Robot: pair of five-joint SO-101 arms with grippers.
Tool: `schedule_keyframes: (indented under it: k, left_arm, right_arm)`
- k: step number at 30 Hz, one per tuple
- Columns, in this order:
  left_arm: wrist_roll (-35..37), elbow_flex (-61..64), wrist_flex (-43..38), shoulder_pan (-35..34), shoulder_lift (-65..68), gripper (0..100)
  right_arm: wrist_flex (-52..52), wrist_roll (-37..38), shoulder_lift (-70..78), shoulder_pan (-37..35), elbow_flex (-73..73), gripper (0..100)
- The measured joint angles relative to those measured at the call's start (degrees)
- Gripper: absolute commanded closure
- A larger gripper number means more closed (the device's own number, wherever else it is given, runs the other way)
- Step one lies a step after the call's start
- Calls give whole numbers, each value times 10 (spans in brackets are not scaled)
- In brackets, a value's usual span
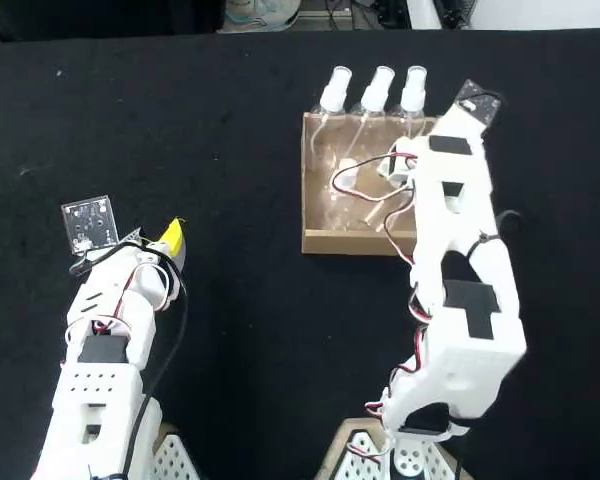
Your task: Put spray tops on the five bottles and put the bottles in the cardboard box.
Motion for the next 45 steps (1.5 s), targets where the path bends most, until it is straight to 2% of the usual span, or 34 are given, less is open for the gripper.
schedule_keyframes:
  k: [16,23,31,34,37,45]
  left_arm:
    - [0,0,0,0,0,809]
    - [0,0,0,0,0,809]
    - [0,0,0,0,0,809]
    - [0,0,0,0,0,809]
    - [0,0,0,0,0,809]
    - [0,0,0,0,0,809]
  right_arm:
    - [68,0,-100,7,0,864]
    - [83,1,-135,68,1,864]
    - [75,114,-203,156,44,864]
    - [25,149,-222,185,79,864]
    - [-68,178,-237,212,137,864]
    - [-418,201,-255,278,302,864]
